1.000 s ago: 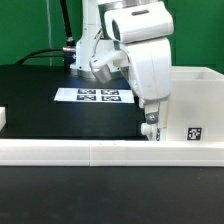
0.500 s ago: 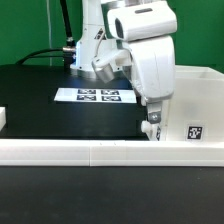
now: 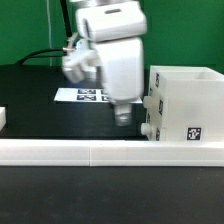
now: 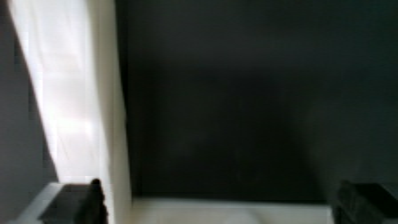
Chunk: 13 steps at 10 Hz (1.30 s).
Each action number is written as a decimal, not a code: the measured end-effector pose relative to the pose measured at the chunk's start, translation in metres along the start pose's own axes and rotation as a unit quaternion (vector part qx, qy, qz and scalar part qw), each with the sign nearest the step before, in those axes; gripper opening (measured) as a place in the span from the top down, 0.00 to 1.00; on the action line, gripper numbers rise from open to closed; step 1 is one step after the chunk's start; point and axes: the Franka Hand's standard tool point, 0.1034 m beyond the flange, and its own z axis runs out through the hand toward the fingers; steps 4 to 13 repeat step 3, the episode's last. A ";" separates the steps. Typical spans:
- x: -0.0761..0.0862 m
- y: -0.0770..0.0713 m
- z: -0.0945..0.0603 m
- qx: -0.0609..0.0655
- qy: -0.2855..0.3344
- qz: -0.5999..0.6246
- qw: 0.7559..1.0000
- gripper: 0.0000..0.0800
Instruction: Assemble drawer
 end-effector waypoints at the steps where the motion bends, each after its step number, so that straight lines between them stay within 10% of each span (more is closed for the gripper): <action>1: -0.013 0.001 -0.005 -0.005 -0.003 0.007 1.000 0.19; 3: -0.026 0.009 -0.027 -0.049 -0.016 0.021 0.998 0.19; 13: -0.026 0.009 -0.027 -0.049 -0.016 0.021 0.998 0.19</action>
Offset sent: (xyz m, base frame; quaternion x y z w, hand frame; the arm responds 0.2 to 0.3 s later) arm 0.0000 0.0000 0.0000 0.0000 0.0000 0.0000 1.0000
